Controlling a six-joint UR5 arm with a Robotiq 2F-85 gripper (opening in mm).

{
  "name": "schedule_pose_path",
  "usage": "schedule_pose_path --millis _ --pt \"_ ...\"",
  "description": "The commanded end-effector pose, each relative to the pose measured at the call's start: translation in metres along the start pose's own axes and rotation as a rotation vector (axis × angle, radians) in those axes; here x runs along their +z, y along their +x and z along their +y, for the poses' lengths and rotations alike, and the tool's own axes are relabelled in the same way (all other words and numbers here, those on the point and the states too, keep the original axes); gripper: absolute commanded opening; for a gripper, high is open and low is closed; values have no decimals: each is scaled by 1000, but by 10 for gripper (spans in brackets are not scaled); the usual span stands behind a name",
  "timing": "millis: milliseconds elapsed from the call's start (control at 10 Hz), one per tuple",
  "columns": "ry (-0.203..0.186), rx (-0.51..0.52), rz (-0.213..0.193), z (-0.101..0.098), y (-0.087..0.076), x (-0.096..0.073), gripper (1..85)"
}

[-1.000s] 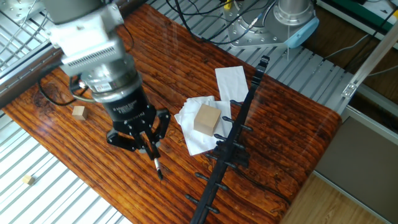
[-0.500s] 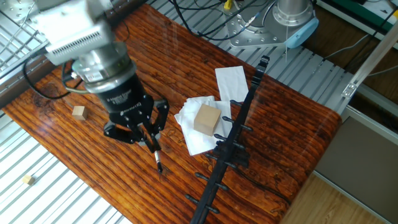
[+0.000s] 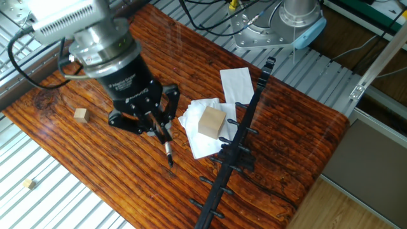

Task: Place the brush on the pen rack

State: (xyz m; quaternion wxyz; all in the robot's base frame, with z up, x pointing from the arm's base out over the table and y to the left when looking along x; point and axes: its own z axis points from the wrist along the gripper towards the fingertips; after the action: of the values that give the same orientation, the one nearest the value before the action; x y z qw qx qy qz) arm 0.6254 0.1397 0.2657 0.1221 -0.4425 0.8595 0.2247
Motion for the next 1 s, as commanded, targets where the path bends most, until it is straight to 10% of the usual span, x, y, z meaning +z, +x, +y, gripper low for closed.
schedule_pose_path --millis 0,900 --pt "4 22 26 13 -6 -12 13" --pt "13 86 34 39 -30 -19 13"
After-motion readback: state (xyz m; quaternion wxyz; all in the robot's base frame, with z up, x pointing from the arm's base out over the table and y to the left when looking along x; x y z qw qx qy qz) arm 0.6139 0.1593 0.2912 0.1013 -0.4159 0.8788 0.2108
